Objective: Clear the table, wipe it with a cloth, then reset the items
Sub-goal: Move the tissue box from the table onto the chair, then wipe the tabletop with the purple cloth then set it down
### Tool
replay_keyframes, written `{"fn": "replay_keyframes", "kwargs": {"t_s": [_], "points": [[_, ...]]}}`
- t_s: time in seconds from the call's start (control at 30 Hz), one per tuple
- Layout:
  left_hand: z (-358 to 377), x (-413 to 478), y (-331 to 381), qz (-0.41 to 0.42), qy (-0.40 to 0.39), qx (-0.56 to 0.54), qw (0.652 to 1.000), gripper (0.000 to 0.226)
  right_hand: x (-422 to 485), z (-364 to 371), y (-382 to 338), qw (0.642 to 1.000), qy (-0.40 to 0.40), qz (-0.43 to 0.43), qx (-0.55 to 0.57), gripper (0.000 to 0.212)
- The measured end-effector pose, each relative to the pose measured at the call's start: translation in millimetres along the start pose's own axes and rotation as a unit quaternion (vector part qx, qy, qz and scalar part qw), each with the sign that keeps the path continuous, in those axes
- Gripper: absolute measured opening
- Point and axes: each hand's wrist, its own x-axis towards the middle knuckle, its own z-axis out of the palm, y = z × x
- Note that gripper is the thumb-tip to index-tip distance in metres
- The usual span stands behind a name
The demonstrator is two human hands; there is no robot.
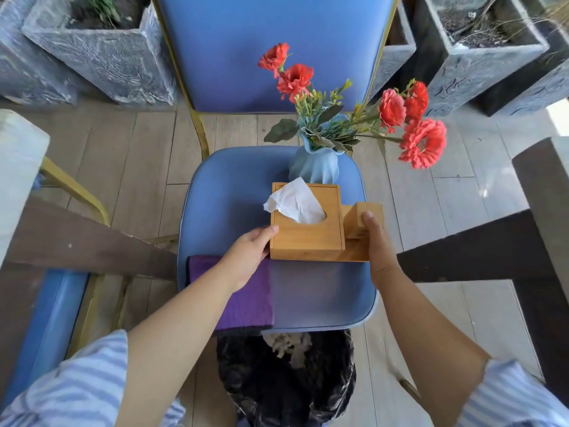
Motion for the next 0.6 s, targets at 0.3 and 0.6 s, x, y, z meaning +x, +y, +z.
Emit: {"fn": "replay_keyframes", "kwargs": {"t_s": [0.3,0.6], "points": [[-19.2,-40.1,-30.0,0.097,0.352,0.116,0.924,0.038,-76.2,34.3,51.7,0.952,0.266,-0.118,-0.1,0.051],[-70.5,-39.0,-68.2,-0.026,0.399,0.218,0.89,0.066,-88.4,84.4,101.7,0.761,-0.058,-0.4,-0.507,0.042]]}}
